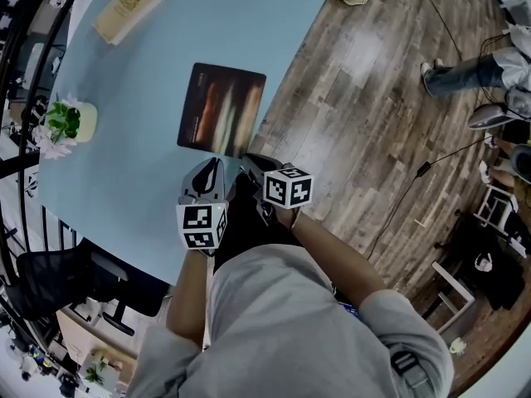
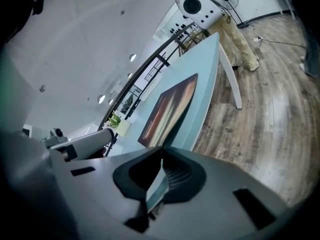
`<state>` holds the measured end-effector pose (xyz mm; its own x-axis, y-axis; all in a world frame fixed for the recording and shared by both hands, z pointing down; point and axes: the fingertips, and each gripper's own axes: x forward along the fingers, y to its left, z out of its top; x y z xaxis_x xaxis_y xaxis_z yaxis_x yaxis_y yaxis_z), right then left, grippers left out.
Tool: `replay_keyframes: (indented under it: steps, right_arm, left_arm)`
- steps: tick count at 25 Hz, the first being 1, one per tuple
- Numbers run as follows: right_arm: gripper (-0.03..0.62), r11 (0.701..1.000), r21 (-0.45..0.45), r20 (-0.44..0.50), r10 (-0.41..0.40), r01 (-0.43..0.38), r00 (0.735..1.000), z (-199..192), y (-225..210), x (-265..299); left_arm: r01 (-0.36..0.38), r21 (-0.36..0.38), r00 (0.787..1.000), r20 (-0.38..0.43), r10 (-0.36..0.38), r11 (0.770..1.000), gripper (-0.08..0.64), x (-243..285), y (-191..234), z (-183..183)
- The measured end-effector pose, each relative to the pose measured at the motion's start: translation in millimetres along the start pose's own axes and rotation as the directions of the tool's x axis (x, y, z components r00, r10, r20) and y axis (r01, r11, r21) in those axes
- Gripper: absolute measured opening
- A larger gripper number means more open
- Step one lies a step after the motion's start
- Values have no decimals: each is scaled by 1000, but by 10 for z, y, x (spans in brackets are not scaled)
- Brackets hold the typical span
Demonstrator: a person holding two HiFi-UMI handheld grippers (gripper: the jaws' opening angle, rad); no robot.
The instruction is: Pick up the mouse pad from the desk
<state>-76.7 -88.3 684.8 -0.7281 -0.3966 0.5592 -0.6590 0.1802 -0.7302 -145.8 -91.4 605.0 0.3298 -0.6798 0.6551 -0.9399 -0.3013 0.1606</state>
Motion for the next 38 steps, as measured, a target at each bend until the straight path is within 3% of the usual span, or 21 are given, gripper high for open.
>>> replay_keyframes:
  steps: [8,11,14,17,20,25,29,33,38]
  right_arm:
    - [15,993,-117,-1,-20,20,1000,186,224,-91]
    - [15,977,-209,-22,-37,32,999,254,296,-122]
    - [15,951,-308,-63,-45,24,997,310,353,-126]
    - [15,918,-396,-97,-64,20,993,381,338,-137]
    - [15,896,-443,-105,-90,34,990,455,287,-195]
    - [15,877,-476,-121,-129,57,984,497,206,-258]
    - [15,862,-500,-126,-164,80,978,495,129,-309]
    - [15,836,-538,-115,-196,105,974,508,69,-345]
    - [15,791,-599,-112,-237,125,965,493,-12,-376]
  left_arm:
    - [13,16,999,43,-14,1000,35,1,92,243]
    - [28,31,998,54,-30,999,35,-11,128,318]
    - [88,74,995,32,-91,993,35,30,147,370]
    - [173,208,985,-16,-174,963,35,150,111,469]
    - [245,367,970,-82,-231,897,35,271,29,563]
    - [359,546,933,-198,-300,757,35,459,-144,627]
    - [440,670,898,-312,-311,598,35,592,-267,558]
    - [491,776,869,-404,-287,396,35,722,-327,539]
    - [525,848,830,-491,-265,74,40,908,-469,502]
